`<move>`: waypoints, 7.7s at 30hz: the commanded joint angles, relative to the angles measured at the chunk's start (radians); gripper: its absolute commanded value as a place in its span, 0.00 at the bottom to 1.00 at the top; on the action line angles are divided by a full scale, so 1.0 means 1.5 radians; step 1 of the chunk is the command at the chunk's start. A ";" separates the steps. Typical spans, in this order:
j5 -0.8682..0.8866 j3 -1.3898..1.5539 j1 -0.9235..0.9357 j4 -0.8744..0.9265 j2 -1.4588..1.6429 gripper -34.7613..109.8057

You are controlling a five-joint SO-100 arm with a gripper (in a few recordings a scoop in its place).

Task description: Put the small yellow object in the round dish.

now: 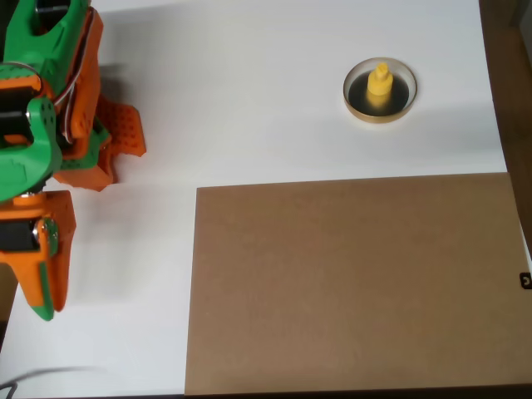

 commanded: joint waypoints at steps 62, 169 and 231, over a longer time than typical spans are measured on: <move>0.036 0.016 -0.031 -0.071 0.026 0.25; 0.037 0.016 -0.031 -0.071 0.026 0.25; 0.037 0.016 -0.031 -0.071 0.026 0.25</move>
